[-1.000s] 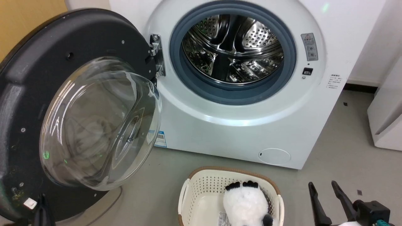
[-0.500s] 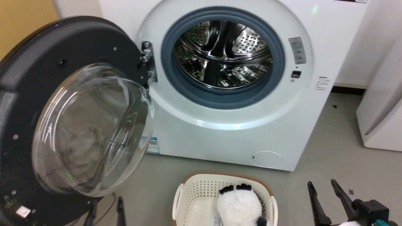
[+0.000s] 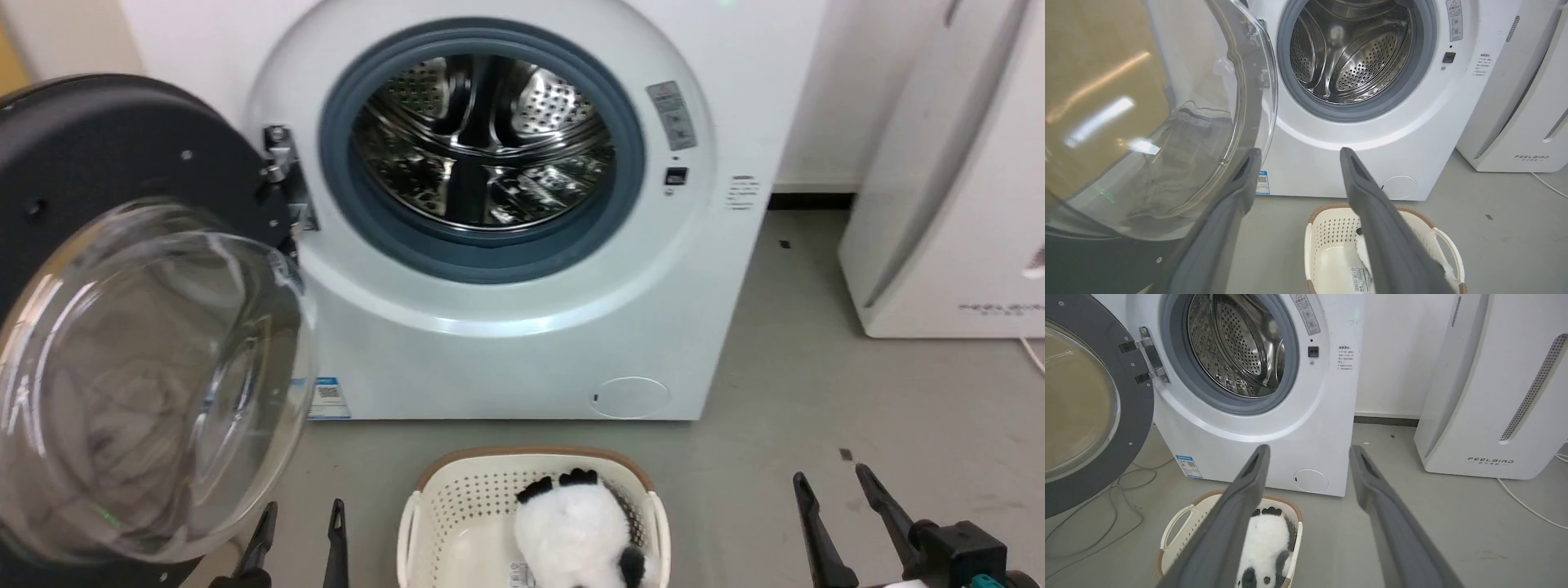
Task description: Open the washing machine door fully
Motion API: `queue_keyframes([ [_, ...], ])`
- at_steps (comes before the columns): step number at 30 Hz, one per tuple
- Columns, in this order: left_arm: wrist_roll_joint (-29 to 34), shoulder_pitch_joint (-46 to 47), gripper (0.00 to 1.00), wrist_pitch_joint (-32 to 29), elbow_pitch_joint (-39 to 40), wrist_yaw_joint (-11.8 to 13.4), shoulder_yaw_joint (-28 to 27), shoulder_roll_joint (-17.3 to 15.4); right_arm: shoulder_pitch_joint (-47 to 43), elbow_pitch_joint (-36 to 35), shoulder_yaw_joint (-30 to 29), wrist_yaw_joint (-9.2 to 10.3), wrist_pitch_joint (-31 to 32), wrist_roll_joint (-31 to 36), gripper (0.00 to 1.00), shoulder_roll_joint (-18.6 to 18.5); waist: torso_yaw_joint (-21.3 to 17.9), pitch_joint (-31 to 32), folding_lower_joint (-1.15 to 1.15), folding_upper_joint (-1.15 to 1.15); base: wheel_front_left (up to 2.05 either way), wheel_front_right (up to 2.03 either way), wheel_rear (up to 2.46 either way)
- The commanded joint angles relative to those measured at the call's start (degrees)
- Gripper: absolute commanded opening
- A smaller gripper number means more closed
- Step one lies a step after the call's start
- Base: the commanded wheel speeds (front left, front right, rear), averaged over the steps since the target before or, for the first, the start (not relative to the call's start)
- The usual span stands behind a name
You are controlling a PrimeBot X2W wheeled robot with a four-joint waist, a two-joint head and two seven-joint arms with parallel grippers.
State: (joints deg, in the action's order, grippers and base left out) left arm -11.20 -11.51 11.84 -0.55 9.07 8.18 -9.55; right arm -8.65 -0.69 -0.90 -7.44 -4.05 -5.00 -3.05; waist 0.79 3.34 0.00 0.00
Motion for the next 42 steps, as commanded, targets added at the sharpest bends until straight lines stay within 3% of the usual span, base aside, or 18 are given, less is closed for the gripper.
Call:
queue_keyframes([
  [1, -0.1, 0.9, 1.00, 0.0, -0.5, 0.1, 0.0, 0.0, -1.3, -0.5, 0.0, -0.05, 0.3, 0.3, 1.00, 0.2, -1.4, -0.2, 0.00, 0.00, 0.00, 0.00, 0.00],
  [17, -1.2, 1.5, 1.00, 0.0, -2.5, 0.1, 0.5, -0.1, -1.9, -1.1, -0.2, -0.05, 0.7, -0.2, 1.00, 0.2, -2.8, -0.4, 0.00, 0.00, 0.00, 0.00, 0.00],
  [18, -1.1, 0.8, 0.00, 0.0, -2.4, 0.1, 0.5, 0.0, -1.2, -0.8, -0.2, 0.00, 0.8, 0.0, 0.00, 0.0, -2.8, -0.4, 0.00, 0.00, 0.00, 0.00, 0.00],
  [42, 1.2, 2.7, 0.00, -2.2, -1.9, -1.6, -1.1, 1.3, 0.7, -0.5, 0.0, -0.01, 1.4, 0.9, 0.00, 0.0, -2.4, -0.9, 0.00, 0.00, 0.00, 0.00, 0.00],
])
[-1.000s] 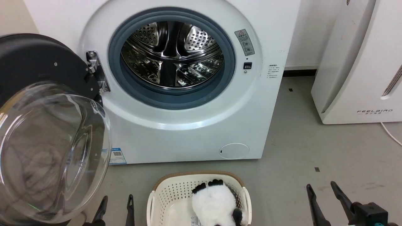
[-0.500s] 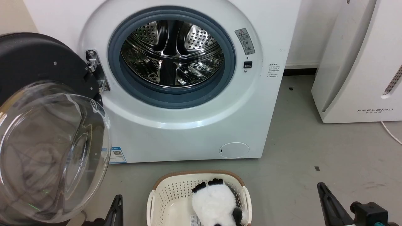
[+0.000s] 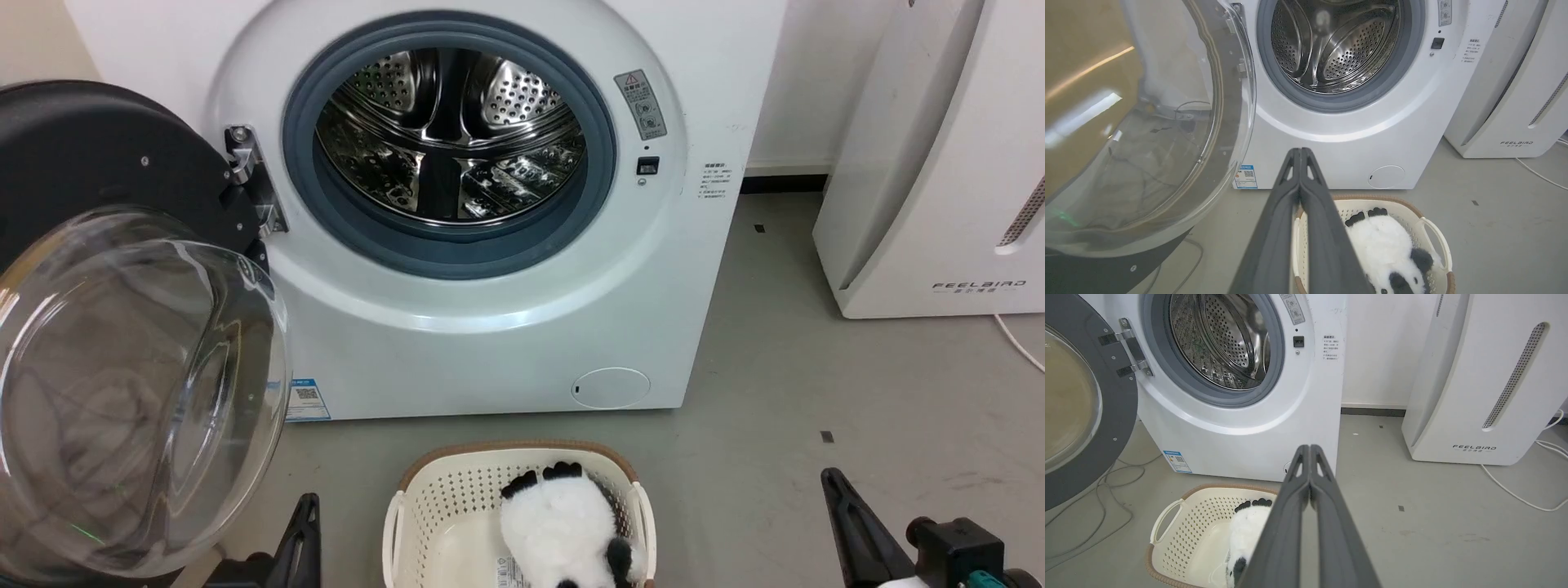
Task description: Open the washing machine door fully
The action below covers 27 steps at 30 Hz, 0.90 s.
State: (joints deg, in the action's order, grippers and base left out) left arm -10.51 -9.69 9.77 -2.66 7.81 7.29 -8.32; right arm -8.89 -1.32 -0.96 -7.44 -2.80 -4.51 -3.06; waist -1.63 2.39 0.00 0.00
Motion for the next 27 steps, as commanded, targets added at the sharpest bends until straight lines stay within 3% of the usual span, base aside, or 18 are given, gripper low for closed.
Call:
queue_keyframes([
  [1, 0.6, 1.0, 0.00, -0.3, 0.3, -0.4, -0.3, 0.1, 1.0, 0.1, 0.1, -0.01, 0.1, 0.4, 0.00, 0.0, 0.0, 0.0, 0.00, 0.00, 0.00, 0.00, 0.00],
  [27, 3.1, 3.2, 0.00, -2.7, 0.9, -2.3, -2.1, 1.5, 3.0, 0.4, 0.3, -0.02, 0.8, 1.5, 0.00, 0.1, 0.4, -0.6, 0.00, 0.00, 0.00, 0.00, 0.00],
])
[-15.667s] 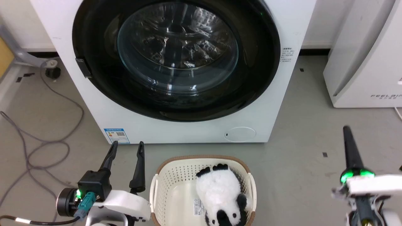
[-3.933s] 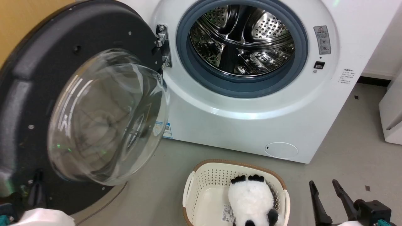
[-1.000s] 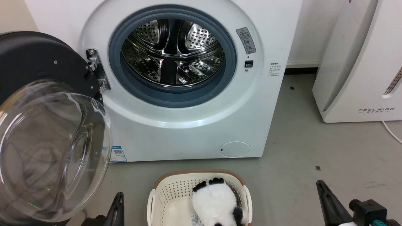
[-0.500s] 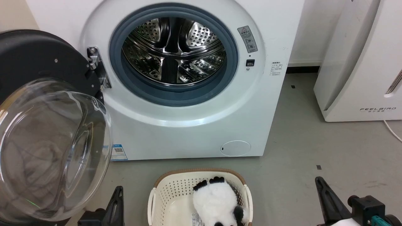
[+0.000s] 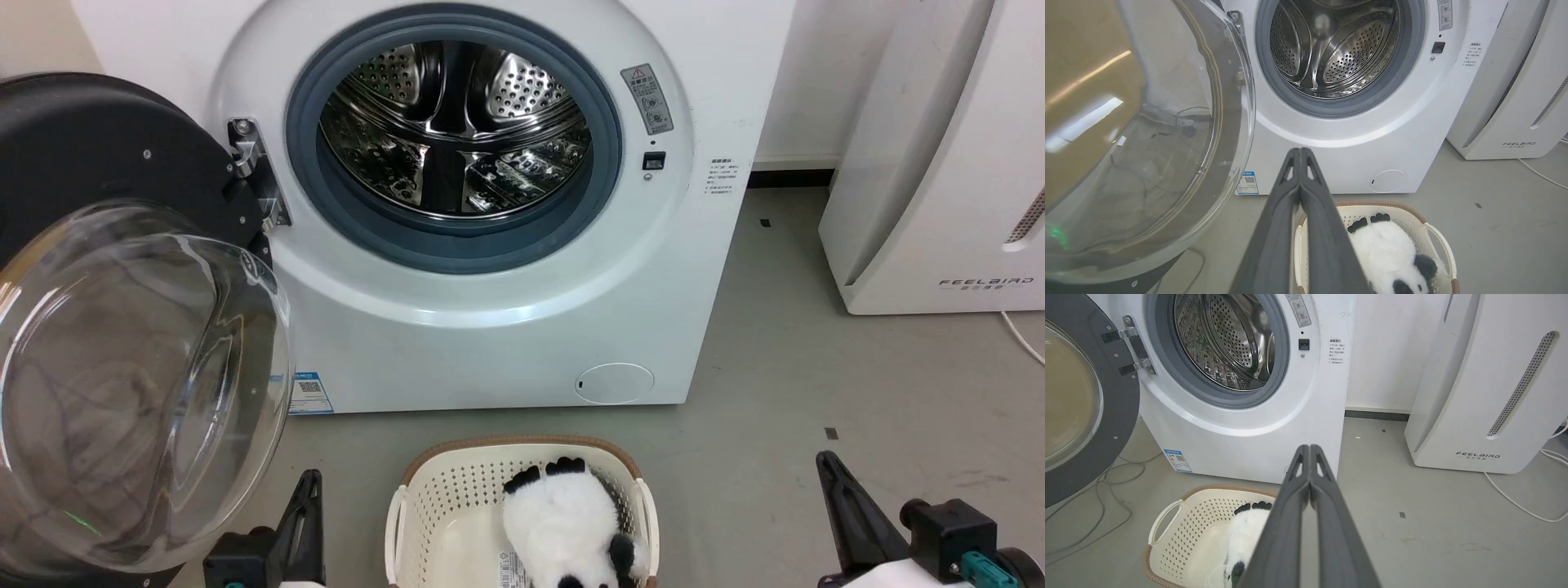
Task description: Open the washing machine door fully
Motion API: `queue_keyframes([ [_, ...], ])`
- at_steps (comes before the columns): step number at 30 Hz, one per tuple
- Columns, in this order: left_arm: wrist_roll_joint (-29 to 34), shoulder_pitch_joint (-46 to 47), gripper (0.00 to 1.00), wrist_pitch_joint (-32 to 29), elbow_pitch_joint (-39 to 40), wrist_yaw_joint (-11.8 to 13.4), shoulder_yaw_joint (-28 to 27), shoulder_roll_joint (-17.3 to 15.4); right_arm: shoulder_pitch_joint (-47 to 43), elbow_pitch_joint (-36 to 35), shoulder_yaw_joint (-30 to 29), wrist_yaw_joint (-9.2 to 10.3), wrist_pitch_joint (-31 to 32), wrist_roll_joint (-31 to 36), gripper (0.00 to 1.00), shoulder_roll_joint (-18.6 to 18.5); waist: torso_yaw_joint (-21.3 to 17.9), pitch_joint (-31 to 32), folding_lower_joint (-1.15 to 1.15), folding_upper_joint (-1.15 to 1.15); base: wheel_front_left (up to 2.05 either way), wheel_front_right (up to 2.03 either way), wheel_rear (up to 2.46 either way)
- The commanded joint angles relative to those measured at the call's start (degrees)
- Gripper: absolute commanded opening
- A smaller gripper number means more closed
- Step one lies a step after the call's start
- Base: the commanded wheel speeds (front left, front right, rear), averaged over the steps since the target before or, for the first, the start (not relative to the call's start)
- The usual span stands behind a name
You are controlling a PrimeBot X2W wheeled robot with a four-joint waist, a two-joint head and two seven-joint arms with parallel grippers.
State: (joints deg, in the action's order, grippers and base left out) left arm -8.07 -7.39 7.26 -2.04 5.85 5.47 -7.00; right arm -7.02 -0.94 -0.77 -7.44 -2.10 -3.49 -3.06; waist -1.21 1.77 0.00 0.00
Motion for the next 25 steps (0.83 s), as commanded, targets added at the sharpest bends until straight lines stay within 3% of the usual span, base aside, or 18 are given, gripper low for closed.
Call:
queue_keyframes([
  [1, 0.8, 1.0, 0.00, -0.3, 0.3, -0.4, -0.3, 0.2, 1.2, 0.1, 0.1, -0.02, 0.2, 0.5, 0.00, 0.1, 0.0, 0.0, 0.00, 0.00, 0.00, 0.00, 0.00],
  [25, 3.1, 3.0, 0.00, -2.4, 0.8, -2.1, -1.9, 1.4, 3.0, 0.3, 0.3, -0.03, 0.8, 1.4, 0.00, 0.1, 0.4, -0.6, 0.00, 0.00, 0.00, 0.00, 0.00],
])
